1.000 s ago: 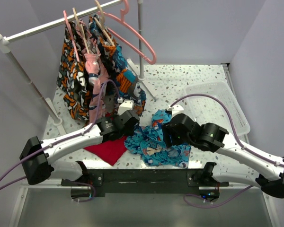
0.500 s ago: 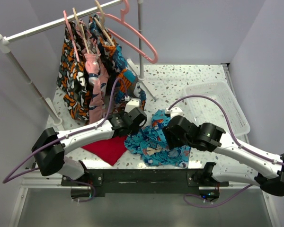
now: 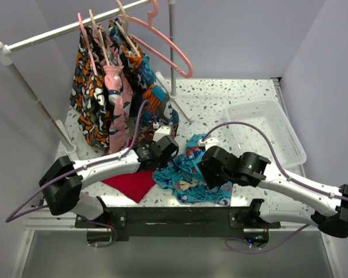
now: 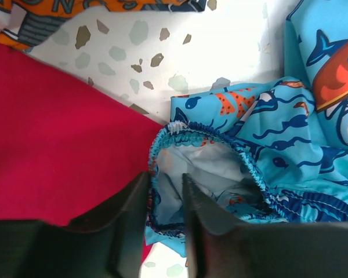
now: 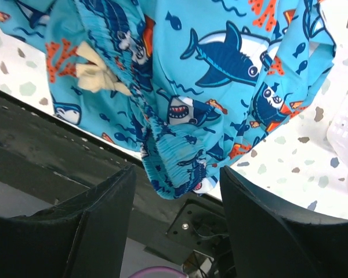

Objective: Place the shorts on the hanger

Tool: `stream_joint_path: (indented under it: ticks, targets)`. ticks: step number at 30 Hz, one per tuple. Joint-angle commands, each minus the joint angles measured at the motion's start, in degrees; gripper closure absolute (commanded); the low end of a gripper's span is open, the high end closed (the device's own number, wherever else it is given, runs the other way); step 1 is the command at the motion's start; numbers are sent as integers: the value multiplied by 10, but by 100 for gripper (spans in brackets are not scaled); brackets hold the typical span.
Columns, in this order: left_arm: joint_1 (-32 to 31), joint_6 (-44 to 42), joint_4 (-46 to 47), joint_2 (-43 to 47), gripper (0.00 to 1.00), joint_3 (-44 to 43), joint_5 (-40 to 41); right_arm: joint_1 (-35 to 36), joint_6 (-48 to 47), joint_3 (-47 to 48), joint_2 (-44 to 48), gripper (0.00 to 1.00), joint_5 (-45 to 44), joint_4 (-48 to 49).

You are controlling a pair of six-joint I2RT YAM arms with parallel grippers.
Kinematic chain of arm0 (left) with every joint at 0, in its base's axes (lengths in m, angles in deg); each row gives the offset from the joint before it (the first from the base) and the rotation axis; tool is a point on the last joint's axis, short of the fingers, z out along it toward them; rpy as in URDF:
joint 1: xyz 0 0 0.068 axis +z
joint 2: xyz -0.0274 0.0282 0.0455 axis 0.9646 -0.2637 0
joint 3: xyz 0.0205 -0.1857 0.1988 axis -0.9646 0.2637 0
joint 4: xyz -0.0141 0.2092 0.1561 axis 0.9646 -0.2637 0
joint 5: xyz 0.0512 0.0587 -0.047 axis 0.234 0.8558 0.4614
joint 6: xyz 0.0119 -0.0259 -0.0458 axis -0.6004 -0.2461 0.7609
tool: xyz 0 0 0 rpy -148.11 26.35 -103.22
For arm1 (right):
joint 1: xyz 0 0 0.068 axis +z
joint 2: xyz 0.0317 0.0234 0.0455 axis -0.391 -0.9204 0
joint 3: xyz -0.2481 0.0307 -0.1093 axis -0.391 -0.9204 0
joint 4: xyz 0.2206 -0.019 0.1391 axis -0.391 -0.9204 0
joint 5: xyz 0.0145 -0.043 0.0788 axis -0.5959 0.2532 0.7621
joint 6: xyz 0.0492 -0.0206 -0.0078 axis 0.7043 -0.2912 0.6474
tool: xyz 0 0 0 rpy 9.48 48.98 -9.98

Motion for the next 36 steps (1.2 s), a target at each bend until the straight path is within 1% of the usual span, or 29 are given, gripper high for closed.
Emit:
stream_joint_path:
  ticks: [1, 3, 5, 6, 7, 8, 11, 13, 15, 16, 17, 19, 20, 21, 22, 25, 27, 28, 29, 31, 32, 34, 35, 36]
  targets:
    - [3, 7, 20, 16, 72, 19, -4, 5, -1, -8, -10, 38, 16, -8]
    - [2, 6, 18, 20, 78, 25, -2, 7, -1, -5, -19, 39, 19, -4]
    - [3, 7, 18, 27, 80, 27, 2, 8, -2, -5, -26, 39, 21, -1]
    - [3, 5, 20, 28, 85, 30, 2, 10, -4, -5, -34, 39, 21, 1]
    - [3, 5, 21, 33, 86, 30, 2, 10, -4, -7, -38, 40, 23, 2]
    - [3, 4, 20, 34, 91, 31, 2, 10, -4, -9, -45, 43, 22, 8]
    - [3, 2, 19, 42, 95, 33, 3, 11, -5, -11, -63, 46, 26, 14]
    - [3, -2, 18, 49, 100, 33, 4, 12, -1, -14, -68, 46, 12, 17]
    - [3, -6, 13, 56, 100, 33, 4, 11, 13, -13, -72, 51, -16, 18]
    - [3, -8, 12, 61, 100, 34, 5, 11, 19, -13, -74, 55, -18, 18]
    - [2, -9, 8, 64, 100, 35, 8, 11, 27, -15, -78, 63, -26, 28]
    - [2, -13, 2, 80, 100, 35, 15, 11, 45, -17, -88, 73, -62, 35]
    - [2, -15, -10, 86, 100, 30, 18, 10, 59, -6, -102, 87, -85, 24]
    - [3, -17, -18, 100, 100, 26, 21, 8, 77, 4, -109, 95, -112, 8]
    - [2, -21, -26, 108, 100, 21, 25, 8, 102, 15, -111, 100, -167, -5]
    - [2, -47, -44, 148, 100, 7, 37, -20, 110, 59, -92, 100, -214, -28]
    - [2, -68, -57, 179, 100, -9, 43, -58, 98, 96, -63, 100, -218, -23]
    - [2, -78, -62, 189, 100, -17, 42, -75, 78, 111, -55, 100, -216, -10]
    - [3, -92, -69, 201, 100, -31, 41, -109, 67, 143, -48, 100, -211, -4]
    - [2, -116, -64, 236, 100, -51, 33, -145, 37, 179, -42, 100, -208, 17]
    - [3, -144, -58, 247, 100, -75, 32, -151, 27, 221, -45, 100, -210, 21]
    - [2, -175, -52, 269, 100, -113, 24, -158, 1, 276, -78, 100, -215, 19]
    - [2, -202, -56, 273, 100, -164, 22, -158, -7, 342, -91, 100, -218, 12]
    - [2, -215, -60, 270, 100, -194, 22, -159, -15, 377, -108, 100, -231, 7]
